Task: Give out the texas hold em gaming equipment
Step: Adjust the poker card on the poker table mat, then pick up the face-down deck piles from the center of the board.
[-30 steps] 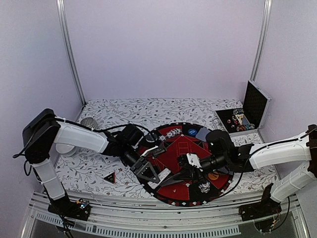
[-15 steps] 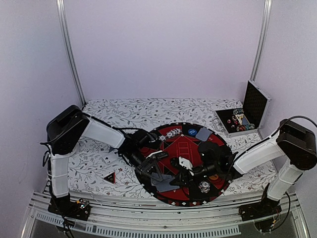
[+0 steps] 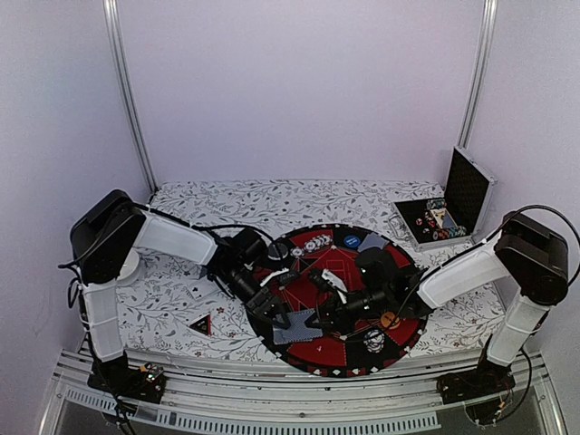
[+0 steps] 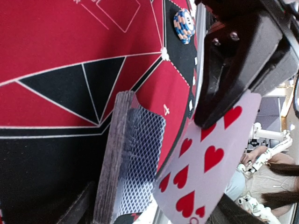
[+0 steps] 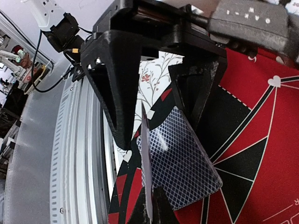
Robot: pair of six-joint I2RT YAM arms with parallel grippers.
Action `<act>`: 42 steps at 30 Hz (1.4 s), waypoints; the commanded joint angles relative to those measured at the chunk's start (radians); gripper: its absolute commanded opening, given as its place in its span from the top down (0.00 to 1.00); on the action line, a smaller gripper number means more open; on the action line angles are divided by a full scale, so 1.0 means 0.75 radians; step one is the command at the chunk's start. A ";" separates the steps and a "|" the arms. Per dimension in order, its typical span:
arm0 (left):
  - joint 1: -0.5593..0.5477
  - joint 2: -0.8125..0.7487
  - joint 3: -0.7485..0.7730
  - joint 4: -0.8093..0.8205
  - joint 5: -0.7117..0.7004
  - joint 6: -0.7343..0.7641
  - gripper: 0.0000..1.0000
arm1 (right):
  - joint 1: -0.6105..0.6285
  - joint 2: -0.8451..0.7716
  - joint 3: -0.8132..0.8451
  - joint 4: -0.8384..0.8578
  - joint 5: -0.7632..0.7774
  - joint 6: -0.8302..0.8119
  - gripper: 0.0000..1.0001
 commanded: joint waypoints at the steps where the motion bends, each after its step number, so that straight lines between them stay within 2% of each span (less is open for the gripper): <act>1: 0.012 -0.026 -0.061 0.093 -0.104 -0.040 0.25 | -0.003 0.083 0.054 -0.034 -0.043 0.305 0.98; 8: 0.007 -0.100 -0.092 0.133 -0.118 -0.057 0.36 | -0.004 0.210 0.147 -0.011 -0.142 0.460 0.98; 14: -0.007 -0.104 -0.093 0.098 -0.151 -0.036 0.38 | -0.035 0.233 0.164 -0.062 -0.116 0.490 0.97; 22: 0.029 -0.270 0.012 -0.029 -0.346 -0.040 0.29 | -0.033 0.178 0.282 -0.350 0.011 0.402 0.64; 28: 0.129 -0.404 0.096 -0.267 -0.616 -0.063 0.03 | -0.036 0.102 0.452 -0.731 0.279 0.285 0.45; 29: 0.154 -0.432 0.094 -0.297 -0.694 -0.078 0.02 | -0.036 0.090 0.472 -0.773 0.298 0.268 0.42; 33: 0.235 -0.509 0.063 -0.416 -1.019 -0.085 0.02 | -0.035 0.048 0.517 -0.874 0.343 0.213 0.35; 36: 0.277 -0.489 0.054 -0.504 -1.235 -0.069 0.02 | -0.035 0.019 0.555 -0.926 0.357 0.165 0.32; 39: 0.347 -0.433 0.033 -0.554 -1.299 -0.030 0.02 | -0.035 -0.011 0.594 -0.956 0.368 0.123 0.30; 42: 0.428 -0.384 0.006 -0.524 -1.254 0.012 0.02 | -0.036 -0.034 0.605 -0.962 0.371 0.090 0.29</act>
